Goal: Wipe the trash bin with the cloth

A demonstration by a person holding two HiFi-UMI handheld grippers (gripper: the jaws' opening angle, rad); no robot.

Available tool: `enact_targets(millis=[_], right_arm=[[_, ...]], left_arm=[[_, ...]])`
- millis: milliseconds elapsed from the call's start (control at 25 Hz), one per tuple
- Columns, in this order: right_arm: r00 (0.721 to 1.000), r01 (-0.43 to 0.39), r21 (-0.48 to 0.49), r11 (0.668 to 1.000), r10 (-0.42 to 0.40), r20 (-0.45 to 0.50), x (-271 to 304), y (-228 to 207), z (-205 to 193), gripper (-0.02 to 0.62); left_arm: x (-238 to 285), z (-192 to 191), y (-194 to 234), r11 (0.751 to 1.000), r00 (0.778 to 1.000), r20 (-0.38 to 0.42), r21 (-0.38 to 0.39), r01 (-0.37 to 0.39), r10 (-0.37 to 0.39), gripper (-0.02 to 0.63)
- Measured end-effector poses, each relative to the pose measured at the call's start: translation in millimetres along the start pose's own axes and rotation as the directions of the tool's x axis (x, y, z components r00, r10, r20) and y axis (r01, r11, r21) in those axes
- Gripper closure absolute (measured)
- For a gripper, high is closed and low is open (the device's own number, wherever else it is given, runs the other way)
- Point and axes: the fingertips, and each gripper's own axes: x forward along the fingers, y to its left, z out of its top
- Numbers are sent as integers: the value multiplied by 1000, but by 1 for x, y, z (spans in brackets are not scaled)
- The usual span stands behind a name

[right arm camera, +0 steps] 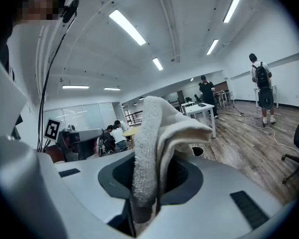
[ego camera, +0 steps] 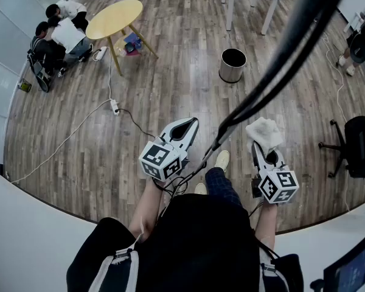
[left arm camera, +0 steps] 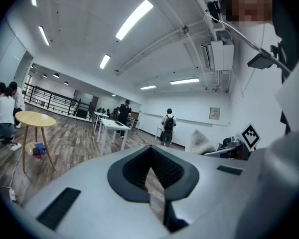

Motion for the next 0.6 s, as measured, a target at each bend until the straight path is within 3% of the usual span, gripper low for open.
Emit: enact_targets(millis=[360,600], right_arm=[[1000,-17,34,999,18,-17,78,-70,35,503],[998,-49,2,999,49,-34,132,-114,68,503]], left_arm=[[110,28,36,1000,1000,14,-11,14,-14,609],[179,38,59,1000,1000,-4,14,10,-10,609]])
